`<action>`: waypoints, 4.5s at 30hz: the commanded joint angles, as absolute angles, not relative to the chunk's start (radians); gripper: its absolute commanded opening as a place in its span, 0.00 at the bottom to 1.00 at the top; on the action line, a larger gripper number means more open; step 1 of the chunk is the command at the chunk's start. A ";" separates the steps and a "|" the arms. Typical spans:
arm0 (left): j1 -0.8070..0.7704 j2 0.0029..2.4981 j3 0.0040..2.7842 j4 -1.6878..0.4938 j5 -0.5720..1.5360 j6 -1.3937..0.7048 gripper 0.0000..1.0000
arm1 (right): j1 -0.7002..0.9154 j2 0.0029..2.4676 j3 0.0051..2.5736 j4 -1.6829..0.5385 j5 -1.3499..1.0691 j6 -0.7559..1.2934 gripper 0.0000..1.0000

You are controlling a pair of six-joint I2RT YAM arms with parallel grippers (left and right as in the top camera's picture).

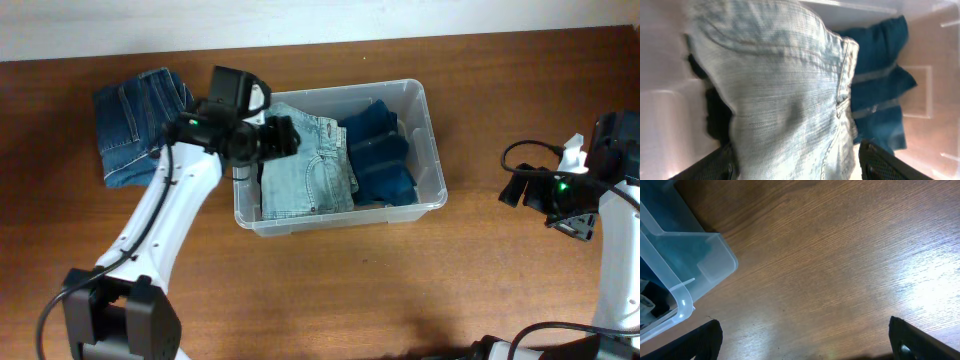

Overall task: Pack container
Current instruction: 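Lower the light denim garment into the bin's left half, then press the light denim garment down along the bin's left wall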

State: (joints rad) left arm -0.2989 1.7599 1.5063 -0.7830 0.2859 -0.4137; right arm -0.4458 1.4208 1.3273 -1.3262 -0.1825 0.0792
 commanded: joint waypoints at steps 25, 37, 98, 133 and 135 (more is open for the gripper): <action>-0.324 1.856 1.684 -0.899 0.089 -0.236 0.01 | -0.452 1.422 1.327 -1.326 -0.180 0.086 0.98; -0.322 2.024 1.684 -0.952 0.066 -0.207 0.01 | -0.452 1.422 1.327 -1.326 -0.180 0.086 0.98; -0.259 1.878 1.749 -1.216 -0.066 -0.207 0.87 | -0.452 1.422 1.327 -1.326 -0.180 0.086 0.98; -0.220 1.982 1.749 -1.208 -0.039 -0.207 0.32 | -0.452 1.422 1.327 -1.326 -0.180 0.086 0.98; -0.220 1.982 1.749 -1.208 -0.036 -0.207 0.30 | -0.452 1.422 1.327 -1.326 -0.180 0.086 0.99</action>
State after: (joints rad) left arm -0.2264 1.9751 1.7519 -1.2106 -0.0517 -0.2054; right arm -0.4458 1.4208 1.3273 -1.3266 -0.1825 0.0799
